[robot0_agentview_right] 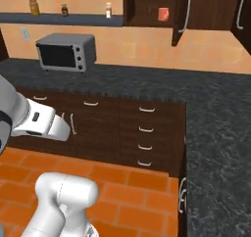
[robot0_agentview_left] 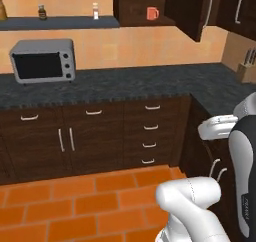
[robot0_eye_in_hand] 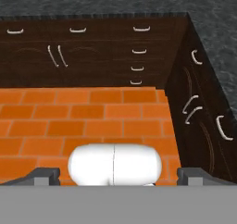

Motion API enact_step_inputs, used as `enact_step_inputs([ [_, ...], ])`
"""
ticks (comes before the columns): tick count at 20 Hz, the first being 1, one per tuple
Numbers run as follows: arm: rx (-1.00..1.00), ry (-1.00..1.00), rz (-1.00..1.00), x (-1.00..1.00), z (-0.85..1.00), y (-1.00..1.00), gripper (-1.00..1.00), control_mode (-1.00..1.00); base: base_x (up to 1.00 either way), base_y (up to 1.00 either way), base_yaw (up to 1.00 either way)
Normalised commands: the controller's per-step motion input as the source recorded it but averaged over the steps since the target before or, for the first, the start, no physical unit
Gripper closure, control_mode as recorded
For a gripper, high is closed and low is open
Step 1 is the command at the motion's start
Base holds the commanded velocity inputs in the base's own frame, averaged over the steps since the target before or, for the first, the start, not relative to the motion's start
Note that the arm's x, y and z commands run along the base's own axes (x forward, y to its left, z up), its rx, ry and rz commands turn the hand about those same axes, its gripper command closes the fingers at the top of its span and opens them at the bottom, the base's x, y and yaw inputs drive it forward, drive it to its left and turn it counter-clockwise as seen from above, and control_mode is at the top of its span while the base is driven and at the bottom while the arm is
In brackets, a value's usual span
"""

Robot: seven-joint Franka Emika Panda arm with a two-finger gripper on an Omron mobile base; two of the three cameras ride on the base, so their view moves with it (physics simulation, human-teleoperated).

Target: Gather all objects into one cabinet and sort the glasses and bowls to opposite sides.

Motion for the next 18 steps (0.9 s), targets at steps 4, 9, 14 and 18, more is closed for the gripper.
enact_step_inputs([
  [4,0.00,0.00,0.00,0.00,0.00,0.00,-1.00,1.00,0.89,-0.29,-0.02],
  [9,0.00,0.00,0.00,0.00,0.00,0.00,-1.00,1.00,0.74,-0.41,-0.10],
  [14,0.00,0.00,0.00,0.00,0.00,0.00,-1.00,1.00,0.67,-0.39,-0.08],
  [18,0.00,0.00,0.00,0.00,0.00,0.00,-1.00,1.00,0.73,-0.08,0.00],
])
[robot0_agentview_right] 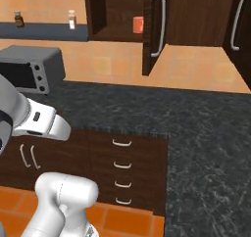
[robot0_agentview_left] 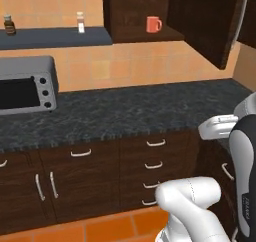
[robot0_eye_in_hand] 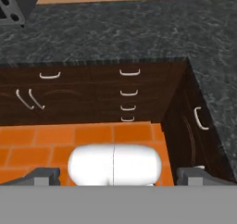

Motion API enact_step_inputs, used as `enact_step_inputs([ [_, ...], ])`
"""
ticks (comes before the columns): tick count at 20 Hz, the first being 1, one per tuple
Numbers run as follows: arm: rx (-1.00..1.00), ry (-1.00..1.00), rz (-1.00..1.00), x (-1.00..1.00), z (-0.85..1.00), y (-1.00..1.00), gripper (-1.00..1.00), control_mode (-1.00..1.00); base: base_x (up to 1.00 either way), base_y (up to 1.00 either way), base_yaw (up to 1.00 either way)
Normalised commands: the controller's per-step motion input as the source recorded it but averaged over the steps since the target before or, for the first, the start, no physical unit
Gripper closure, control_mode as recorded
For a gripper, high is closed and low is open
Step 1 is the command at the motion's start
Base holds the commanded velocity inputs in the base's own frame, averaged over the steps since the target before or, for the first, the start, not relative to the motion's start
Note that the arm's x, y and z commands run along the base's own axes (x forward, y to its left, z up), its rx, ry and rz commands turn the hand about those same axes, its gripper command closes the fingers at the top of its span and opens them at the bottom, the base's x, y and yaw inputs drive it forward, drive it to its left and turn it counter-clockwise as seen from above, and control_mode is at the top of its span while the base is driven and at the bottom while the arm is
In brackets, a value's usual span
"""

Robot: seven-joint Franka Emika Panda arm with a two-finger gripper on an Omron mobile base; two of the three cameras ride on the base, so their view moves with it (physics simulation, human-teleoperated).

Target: Gather all objects into one cabinet and sort the glasses and bowls to opposite sides.

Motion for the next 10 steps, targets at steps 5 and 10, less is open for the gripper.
enact_step_inputs([
  [5,0.00,0.00,0.00,0.00,0.00,0.00,-1.00,1.00,0.73,-0.03,0.00],
  [10,0.00,0.00,0.00,0.00,0.00,0.00,-1.00,1.00,0.67,-0.04,0.00],
])
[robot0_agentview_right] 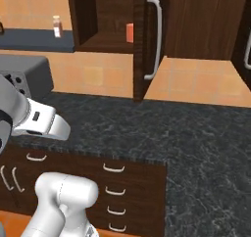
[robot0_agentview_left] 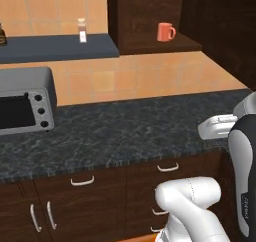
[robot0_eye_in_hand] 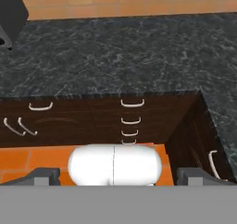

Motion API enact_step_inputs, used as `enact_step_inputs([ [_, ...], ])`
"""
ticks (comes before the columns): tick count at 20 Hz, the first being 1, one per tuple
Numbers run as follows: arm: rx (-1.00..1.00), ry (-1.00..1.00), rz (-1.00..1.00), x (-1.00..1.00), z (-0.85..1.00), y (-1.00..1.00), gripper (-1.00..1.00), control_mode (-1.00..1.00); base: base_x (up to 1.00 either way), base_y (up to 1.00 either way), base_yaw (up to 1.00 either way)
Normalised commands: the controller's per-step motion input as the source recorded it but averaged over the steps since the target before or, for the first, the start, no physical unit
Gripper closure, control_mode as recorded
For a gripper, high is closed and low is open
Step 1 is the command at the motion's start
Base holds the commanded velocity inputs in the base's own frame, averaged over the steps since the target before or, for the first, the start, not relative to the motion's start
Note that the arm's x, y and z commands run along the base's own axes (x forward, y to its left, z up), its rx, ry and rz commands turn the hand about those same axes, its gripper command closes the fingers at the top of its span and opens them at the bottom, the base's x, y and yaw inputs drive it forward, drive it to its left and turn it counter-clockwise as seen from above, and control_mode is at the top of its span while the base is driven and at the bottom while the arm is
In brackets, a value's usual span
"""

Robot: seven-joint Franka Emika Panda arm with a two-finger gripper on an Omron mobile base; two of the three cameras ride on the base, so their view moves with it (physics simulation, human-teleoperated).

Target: Gather all objects into one cabinet and sort the glasses and bowls to opposite sides.

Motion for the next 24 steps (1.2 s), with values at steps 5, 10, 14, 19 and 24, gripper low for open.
enact_step_inputs([
  [5,0.00,0.00,0.00,0.00,0.00,0.00,-1.00,1.00,0.59,-0.04,0.00],
  [10,0.00,0.00,0.00,0.00,0.00,0.00,-1.00,1.00,0.52,-0.11,0.00],
  [14,0.00,0.00,0.00,0.00,0.00,0.00,-1.00,1.00,0.36,-0.16,0.00],
  [19,0.00,0.00,0.00,0.00,0.00,0.00,-1.00,1.00,0.39,-0.12,0.00],
  [24,0.00,0.00,0.00,0.00,0.00,0.00,-1.00,1.00,0.54,-0.10,0.00],
])
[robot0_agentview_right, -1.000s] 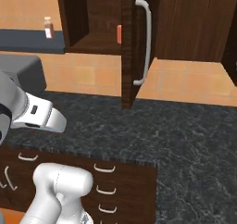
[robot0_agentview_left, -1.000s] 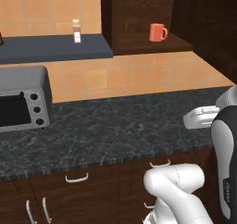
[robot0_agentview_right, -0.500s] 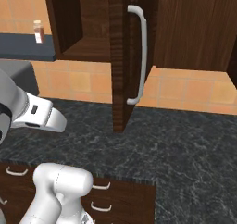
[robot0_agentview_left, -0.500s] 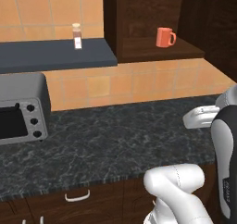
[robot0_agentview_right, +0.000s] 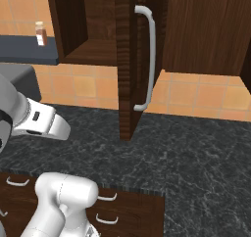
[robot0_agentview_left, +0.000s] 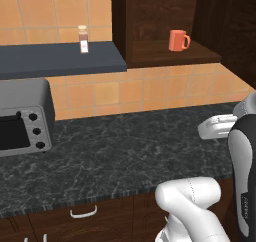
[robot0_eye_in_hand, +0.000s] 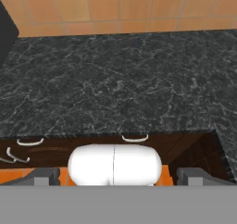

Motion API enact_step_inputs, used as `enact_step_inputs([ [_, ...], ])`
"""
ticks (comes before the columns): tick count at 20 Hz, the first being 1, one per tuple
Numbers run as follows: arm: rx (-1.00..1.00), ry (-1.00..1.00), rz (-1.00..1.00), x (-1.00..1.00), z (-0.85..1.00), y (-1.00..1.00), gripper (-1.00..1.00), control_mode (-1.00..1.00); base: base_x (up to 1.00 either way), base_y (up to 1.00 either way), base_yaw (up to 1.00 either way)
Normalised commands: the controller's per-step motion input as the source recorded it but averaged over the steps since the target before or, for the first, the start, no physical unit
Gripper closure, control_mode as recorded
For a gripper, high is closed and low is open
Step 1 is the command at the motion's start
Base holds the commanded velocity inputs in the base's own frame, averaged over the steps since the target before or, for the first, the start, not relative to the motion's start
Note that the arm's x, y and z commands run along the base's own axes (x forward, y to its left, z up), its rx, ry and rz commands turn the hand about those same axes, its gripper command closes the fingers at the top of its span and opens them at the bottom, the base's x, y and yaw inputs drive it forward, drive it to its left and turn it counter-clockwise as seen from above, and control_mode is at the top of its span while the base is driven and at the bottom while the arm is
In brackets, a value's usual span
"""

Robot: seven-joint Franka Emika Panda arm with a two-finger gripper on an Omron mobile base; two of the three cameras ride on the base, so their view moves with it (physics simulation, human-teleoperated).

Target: Gather all objects into one cabinet and sort the glasses and bowls to opposite sides.

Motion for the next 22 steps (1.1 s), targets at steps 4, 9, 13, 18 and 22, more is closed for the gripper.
enact_step_inputs([
  [4,0.00,0.00,0.00,0.00,0.00,0.00,-1.00,1.00,0.45,-0.07,0.00],
  [9,0.00,-0.13,0.00,0.02,0.07,0.00,-1.00,-1.00,0.00,0.00,0.00],
  [13,0.00,-0.30,0.00,0.02,0.46,0.00,-1.00,-1.00,0.00,0.00,0.00],
  [18,0.00,-0.29,0.00,0.08,0.49,-0.01,-1.00,-1.00,0.00,0.00,0.00],
  [22,0.00,-0.25,0.00,0.10,0.41,0.00,-1.00,-1.00,0.00,0.00,0.00],
])
